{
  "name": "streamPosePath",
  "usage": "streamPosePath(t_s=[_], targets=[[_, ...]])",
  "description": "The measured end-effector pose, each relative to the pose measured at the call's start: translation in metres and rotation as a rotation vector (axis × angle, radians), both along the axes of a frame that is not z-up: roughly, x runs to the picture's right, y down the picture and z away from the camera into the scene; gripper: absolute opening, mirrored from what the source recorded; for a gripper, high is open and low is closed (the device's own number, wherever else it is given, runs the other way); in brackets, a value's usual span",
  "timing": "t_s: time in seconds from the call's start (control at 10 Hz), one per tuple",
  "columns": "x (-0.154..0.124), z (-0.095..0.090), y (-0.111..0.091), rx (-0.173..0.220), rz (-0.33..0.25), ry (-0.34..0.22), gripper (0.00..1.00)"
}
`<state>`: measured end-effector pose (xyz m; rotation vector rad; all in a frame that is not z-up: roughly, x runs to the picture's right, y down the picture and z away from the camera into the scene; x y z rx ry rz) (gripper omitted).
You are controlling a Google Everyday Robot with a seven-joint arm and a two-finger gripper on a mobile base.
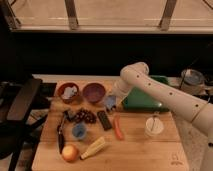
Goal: Place sponge in metal cup
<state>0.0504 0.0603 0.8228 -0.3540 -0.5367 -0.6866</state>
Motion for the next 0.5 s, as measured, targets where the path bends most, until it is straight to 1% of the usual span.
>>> streamPosePath(t_s=[0.3, 0.5], targets=[[0.0019, 0.0, 0.0034, -0.014, 0.0, 0.0, 0.77], [0.0028, -0.0047, 0.004, -0.012, -0.008, 0.011, 0.77]])
